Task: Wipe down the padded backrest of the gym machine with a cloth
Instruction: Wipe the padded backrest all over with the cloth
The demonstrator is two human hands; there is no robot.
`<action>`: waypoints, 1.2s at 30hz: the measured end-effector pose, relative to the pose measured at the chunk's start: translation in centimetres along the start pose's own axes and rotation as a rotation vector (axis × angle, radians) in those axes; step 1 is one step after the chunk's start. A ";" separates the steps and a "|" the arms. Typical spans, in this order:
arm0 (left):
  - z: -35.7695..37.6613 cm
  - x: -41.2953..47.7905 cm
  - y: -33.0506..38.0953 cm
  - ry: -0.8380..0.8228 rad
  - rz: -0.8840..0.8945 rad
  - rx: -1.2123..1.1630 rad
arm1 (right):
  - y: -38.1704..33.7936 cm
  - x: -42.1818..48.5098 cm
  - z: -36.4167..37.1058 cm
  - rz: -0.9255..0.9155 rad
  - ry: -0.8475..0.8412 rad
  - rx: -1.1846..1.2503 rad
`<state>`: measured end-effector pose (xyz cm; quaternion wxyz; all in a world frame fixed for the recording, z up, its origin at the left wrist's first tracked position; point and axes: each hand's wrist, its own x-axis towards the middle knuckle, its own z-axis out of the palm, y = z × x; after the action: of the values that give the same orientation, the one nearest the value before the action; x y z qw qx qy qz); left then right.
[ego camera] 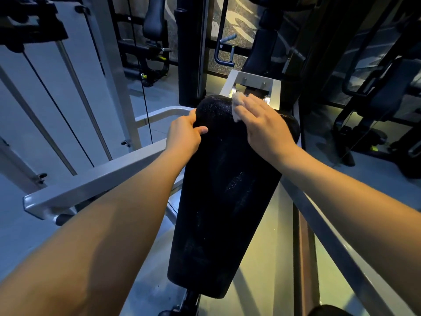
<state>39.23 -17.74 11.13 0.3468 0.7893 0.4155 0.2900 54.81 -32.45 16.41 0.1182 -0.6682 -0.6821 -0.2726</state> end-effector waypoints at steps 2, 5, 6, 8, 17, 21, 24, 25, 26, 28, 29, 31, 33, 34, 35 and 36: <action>0.0 -0.1 -0.1 0.005 0.011 -0.011 | -1.7 1.5 1.1 -0.027 0.020 -0.002; 0.1 -0.1 -0.4 0.007 0.016 -0.023 | -3.4 3.6 3.1 -0.061 -0.090 -0.054; 0.0 0.0 -0.4 0.002 0.019 -0.017 | -3.2 3.6 3.3 -0.073 -0.133 -0.089; 0.0 0.2 -0.6 -0.007 0.037 -0.014 | -2.0 2.1 3.0 -0.088 -0.193 -0.175; 0.2 1.0 -1.2 -0.042 0.019 -0.025 | -1.0 -2.5 2.0 -0.032 -0.112 -0.347; -0.2 0.1 -0.4 -0.048 0.051 -0.023 | -1.5 -0.6 2.0 -0.073 -0.155 -0.299; -0.6 -2.0 -1.3 -0.051 0.012 -0.025 | -0.2 -3.2 1.7 -0.134 -0.147 -0.319; -0.6 -2.9 -2.0 -0.050 -0.012 -0.030 | 0.4 -4.3 1.8 -0.154 -0.140 -0.327; -0.5 -3.8 -2.8 -0.054 -0.024 -0.034 | 0.9 -5.4 1.9 -0.160 -0.149 -0.334; -0.3 -5.6 -4.1 -0.088 -0.042 -0.032 | 1.4 -6.6 2.6 -0.152 -0.168 -0.326; -0.1 -6.0 -4.5 -0.109 -0.051 -0.031 | 1.2 -6.3 3.0 -0.145 -0.144 -0.323; 0.5 -6.2 -5.1 -0.148 -0.049 -0.041 | -0.3 -4.8 3.7 -0.134 -0.066 -0.276; 0.9 -5.9 -5.2 -0.155 -0.046 -0.034 | -2.5 -2.6 4.1 -0.147 0.024 -0.177; 1.1 -5.8 -5.1 -0.154 -0.053 -0.024 | -3.5 -1.7 4.2 -0.144 0.040 -0.138; 1.3 -5.5 -5.1 -0.154 -0.062 -0.013 | -4.3 -1.0 4.0 -0.136 0.042 -0.105; 1.5 -5.4 -5.0 -0.157 -0.069 0.001 | -4.7 -0.7 4.0 -0.125 0.052 -0.080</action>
<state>35.46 -20.73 5.45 0.3877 0.7950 0.4141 0.2149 51.11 -30.77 11.77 0.0918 -0.6212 -0.7077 -0.3238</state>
